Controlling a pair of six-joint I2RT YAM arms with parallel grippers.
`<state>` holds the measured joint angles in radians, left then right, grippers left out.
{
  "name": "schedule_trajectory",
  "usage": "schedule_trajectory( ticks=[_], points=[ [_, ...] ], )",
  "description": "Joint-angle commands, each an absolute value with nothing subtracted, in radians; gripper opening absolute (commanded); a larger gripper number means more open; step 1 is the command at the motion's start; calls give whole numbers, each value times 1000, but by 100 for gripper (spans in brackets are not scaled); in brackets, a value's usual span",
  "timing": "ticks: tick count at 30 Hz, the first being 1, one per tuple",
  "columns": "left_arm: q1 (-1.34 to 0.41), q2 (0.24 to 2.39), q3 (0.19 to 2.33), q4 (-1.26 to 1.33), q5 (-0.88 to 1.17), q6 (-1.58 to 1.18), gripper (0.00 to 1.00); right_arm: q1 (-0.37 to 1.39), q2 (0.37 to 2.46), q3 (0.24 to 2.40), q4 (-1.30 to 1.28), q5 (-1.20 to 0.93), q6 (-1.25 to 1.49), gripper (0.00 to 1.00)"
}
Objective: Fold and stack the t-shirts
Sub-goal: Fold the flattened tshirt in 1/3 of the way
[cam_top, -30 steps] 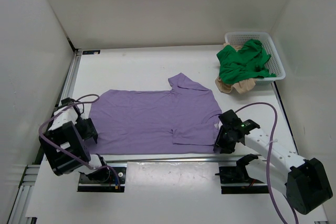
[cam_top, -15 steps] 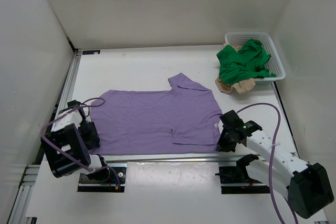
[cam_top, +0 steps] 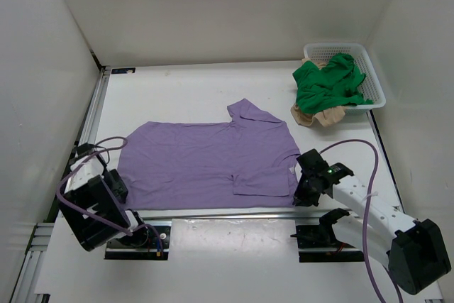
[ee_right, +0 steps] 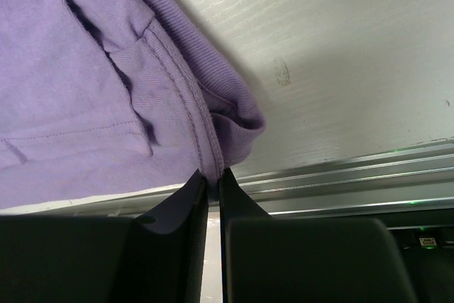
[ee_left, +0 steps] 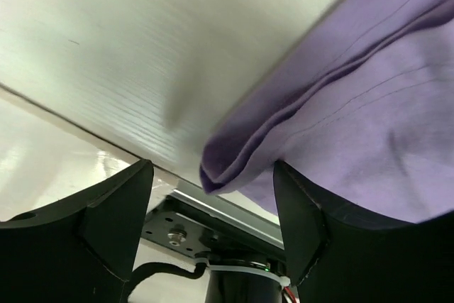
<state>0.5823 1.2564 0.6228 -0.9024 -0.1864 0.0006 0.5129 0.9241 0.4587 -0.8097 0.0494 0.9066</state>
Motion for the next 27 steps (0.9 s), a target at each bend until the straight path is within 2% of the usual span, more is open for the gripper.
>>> schedule_trajectory(
  ticks=[1, 4, 7, 8, 11, 12, 13, 17, 20, 22, 24, 25, 27],
  points=[
    [609, 1294, 591, -893, -190, 0, 80, 517, 933, 474, -833, 61, 887, 9],
    [635, 1333, 581, -855, -190, 0, 80, 517, 942, 483, -833, 61, 887, 9],
    [646, 1353, 581, -828, -190, 0, 74, 517, 942, 483, -833, 71, 887, 9],
    [646, 1370, 590, -828, -180, 0, 70, 517, 951, 483, -833, 71, 887, 9],
    [655, 1396, 600, -828, -154, 0, 47, 517, 951, 483, -833, 81, 887, 0],
    [655, 1396, 600, -828, -153, 0, 40, 517, 951, 483, -842, 81, 897, 0],
    [655, 1396, 600, -828, -153, 0, 29, 517, 951, 483, -868, 81, 914, 0],
    [675, 1341, 600, -867, -153, 0, 13, 517, 901, 494, -966, 107, 991, 0],
    [687, 1295, 591, -900, -166, 0, 13, 517, 861, 494, -1022, 107, 1040, 0],
    [687, 1270, 591, -923, -166, 0, 42, 517, 841, 494, -1031, 107, 1052, 3],
    [687, 1270, 603, -923, -166, 0, 68, 517, 841, 524, -1031, 107, 1040, 22],
    [687, 1270, 618, -939, -166, 0, 78, 517, 859, 541, -1017, 107, 1025, 40],
    [687, 1270, 672, -975, -120, 0, 81, 528, 890, 644, -1017, 136, 967, 48]
  ],
)
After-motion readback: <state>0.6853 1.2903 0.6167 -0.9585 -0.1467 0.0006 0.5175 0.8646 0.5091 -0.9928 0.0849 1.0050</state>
